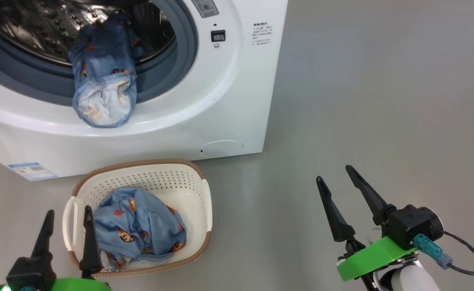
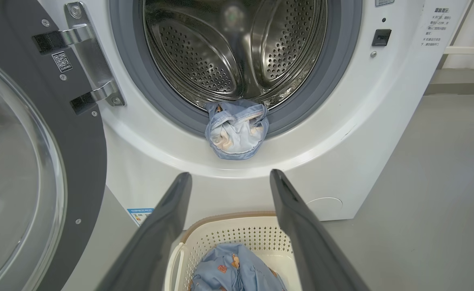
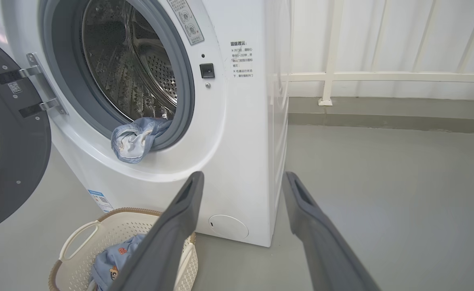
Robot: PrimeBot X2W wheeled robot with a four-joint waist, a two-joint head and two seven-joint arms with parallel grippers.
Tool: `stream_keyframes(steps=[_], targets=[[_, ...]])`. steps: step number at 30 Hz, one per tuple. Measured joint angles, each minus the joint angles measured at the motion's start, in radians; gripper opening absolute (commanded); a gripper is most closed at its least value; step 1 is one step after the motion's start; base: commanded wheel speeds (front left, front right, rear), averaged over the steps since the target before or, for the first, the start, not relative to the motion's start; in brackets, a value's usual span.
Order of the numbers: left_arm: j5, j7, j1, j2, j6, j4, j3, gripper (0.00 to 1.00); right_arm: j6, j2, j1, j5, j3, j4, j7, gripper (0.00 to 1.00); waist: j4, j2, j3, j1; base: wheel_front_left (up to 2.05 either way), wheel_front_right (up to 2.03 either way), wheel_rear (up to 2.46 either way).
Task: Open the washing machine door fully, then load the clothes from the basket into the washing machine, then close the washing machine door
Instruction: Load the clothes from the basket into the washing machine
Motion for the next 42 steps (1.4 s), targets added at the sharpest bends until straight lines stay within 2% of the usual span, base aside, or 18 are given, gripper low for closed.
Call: stream_keyframes(steps=[27, 33, 39, 42], targets=[[-0.025, 0.011, -0.049, -0.006, -0.002, 0.037, -0.016, 1.00, 0.000, 0.000, 0.009, 0.000, 0.012, -0.034, 0.008, 1.00, -0.006, 0.0000, 0.044, 0.0000, 0.00, 0.00, 0.00], [-0.061, 0.020, -0.148, -0.007, -0.049, 0.118, -0.008, 1.00, 0.000, 0.000, -0.026, -0.007, 0.016, -0.049, 0.007, 1.00, -0.018, 0.0000, 0.094, 0.0000, 0.00, 0.00, 0.00], [-0.135, 0.090, -0.318, -0.012, -0.143, 0.223, 0.001, 1.00, 0.000, 0.000, -0.073, -0.006, 0.020, -0.071, 0.003, 1.00, -0.033, 0.0000, 0.170, 0.0000, 0.00, 0.00, 0.00], [-0.138, 0.119, -0.388, -0.003, -0.163, 0.256, 0.002, 1.00, 0.000, 0.000, -0.096, -0.005, 0.025, -0.076, -0.003, 1.00, -0.039, 0.0000, 0.200, 0.0000, 0.00, 0.00, 0.00]])
